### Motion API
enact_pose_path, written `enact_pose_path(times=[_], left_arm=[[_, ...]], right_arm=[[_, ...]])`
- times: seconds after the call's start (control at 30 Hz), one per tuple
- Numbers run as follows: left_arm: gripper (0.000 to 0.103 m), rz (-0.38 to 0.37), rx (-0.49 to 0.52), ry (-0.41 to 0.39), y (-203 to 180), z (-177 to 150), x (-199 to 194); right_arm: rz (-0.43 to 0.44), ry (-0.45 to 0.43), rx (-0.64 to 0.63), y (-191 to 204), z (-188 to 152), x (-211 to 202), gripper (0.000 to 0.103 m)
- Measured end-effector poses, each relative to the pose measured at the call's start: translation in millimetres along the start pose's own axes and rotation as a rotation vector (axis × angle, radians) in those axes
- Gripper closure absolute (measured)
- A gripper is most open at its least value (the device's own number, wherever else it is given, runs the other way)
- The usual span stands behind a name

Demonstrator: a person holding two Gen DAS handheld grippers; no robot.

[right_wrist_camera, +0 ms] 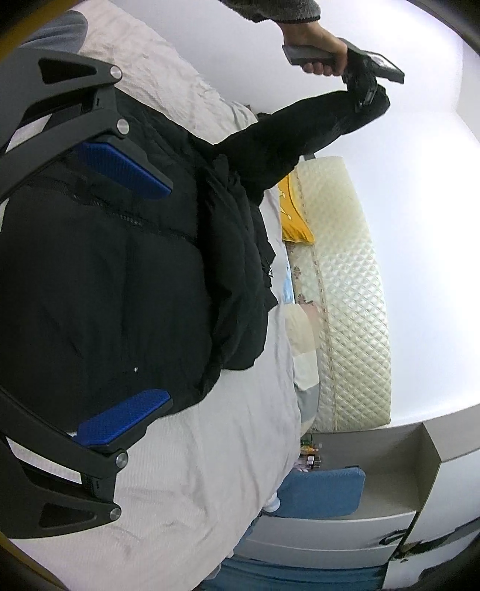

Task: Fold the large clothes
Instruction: 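Lift the sleeve and fold it across the jacket with the left gripper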

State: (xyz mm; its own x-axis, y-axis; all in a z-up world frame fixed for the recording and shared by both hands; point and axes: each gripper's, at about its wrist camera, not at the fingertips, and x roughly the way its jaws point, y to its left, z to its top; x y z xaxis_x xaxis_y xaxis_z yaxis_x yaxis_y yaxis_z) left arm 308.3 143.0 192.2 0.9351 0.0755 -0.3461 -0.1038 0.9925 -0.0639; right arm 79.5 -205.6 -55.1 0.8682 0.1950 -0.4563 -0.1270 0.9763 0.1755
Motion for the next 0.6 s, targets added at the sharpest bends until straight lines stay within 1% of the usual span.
enact_pose_path(times=[0.1, 0.17, 0.23, 0.33, 0.4, 0.5, 0.6], left_arm=[[0.1, -0.027, 0.057, 0.008, -45.6, -7.6, 3.5], [0.1, -0.054, 0.072, 0.024, -72.7, -12.5, 8.9], [0.1, -0.097, 0.075, 0.052, -104.8, -19.7, 15.2], [0.1, -0.152, 0.11, 0.074, -152.5, -36.1, 24.0], [0.1, -0.191, 0.144, 0.099, -185.5, -53.5, 35.4], [0.1, -0.234, 0.179, 0.148, -225.6, -85.7, 57.0], [0.1, -0.283, 0.206, 0.201, -254.9, -121.0, 76.0]], right_arm=[[-0.001, -0.019, 0.004, -9.7, 3.3, -4.5, 0.0], [-0.012, -0.035, 0.001, -16.5, 5.2, -8.2, 0.0], [-0.011, -0.044, 0.004, -24.5, 6.9, -10.6, 0.0], [-0.013, -0.05, 0.0, -38.7, 9.1, -12.8, 0.0], [-0.027, -0.049, 0.012, -51.8, 10.1, -13.5, 0.0], [-0.032, -0.058, 0.074, -71.3, 10.9, -15.0, 0.0], [-0.03, -0.059, 0.113, -82.6, 8.9, -14.7, 0.0]])
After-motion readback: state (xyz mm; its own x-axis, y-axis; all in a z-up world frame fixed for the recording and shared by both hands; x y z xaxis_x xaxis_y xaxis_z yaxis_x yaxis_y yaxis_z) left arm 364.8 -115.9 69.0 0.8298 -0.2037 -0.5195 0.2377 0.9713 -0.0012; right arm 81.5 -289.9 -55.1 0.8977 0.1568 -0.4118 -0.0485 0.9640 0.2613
